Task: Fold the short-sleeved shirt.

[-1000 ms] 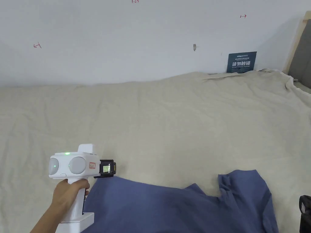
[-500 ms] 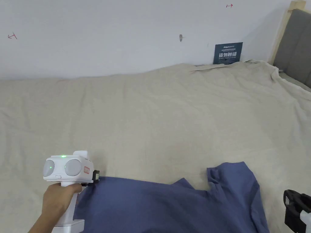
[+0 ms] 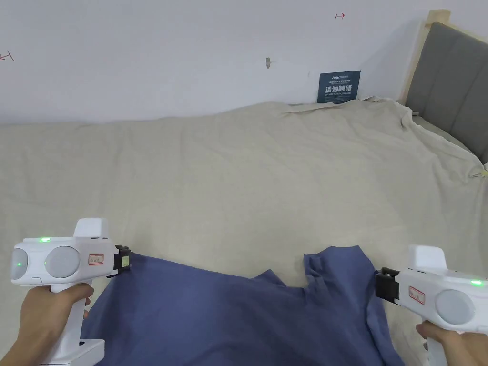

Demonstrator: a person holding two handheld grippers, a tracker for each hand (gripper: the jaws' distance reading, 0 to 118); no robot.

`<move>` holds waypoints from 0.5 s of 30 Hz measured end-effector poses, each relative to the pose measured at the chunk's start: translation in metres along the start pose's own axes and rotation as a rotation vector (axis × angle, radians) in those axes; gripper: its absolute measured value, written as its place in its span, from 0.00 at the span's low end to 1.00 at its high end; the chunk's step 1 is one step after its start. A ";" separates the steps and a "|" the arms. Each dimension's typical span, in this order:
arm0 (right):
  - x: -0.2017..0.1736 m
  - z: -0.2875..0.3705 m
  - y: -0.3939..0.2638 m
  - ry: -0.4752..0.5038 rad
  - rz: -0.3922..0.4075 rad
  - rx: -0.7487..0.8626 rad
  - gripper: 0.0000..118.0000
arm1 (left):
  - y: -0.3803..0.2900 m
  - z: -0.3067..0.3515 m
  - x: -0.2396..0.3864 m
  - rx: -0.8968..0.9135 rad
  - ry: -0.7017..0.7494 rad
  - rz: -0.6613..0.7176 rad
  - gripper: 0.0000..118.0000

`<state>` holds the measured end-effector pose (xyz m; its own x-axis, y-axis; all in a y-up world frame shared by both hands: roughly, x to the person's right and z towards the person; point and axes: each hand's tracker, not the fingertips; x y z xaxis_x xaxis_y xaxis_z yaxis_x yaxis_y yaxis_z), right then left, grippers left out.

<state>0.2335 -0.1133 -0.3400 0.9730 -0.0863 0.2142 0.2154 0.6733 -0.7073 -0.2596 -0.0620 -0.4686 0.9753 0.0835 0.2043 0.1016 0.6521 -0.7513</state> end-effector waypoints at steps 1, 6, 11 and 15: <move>-0.004 -0.006 0.000 -0.007 -0.011 -0.012 0.73 | 0.000 0.004 0.001 0.006 -0.001 -0.004 0.01; -0.014 -0.036 -0.009 -0.055 -0.026 -0.128 0.82 | -0.001 0.007 -0.005 0.016 -0.003 -0.007 0.01; -0.011 -0.065 -0.023 -0.080 0.006 -0.233 0.52 | -0.004 0.013 -0.003 0.019 -0.011 0.004 0.01; -0.009 -0.058 -0.028 -0.061 -0.004 -0.198 0.04 | -0.007 0.018 -0.002 0.019 -0.013 0.010 0.01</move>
<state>0.2234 -0.1738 -0.3612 0.9666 -0.0400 0.2533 0.2372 0.5151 -0.8237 -0.2658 -0.0531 -0.4520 0.9738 0.0996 0.2046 0.0877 0.6654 -0.7413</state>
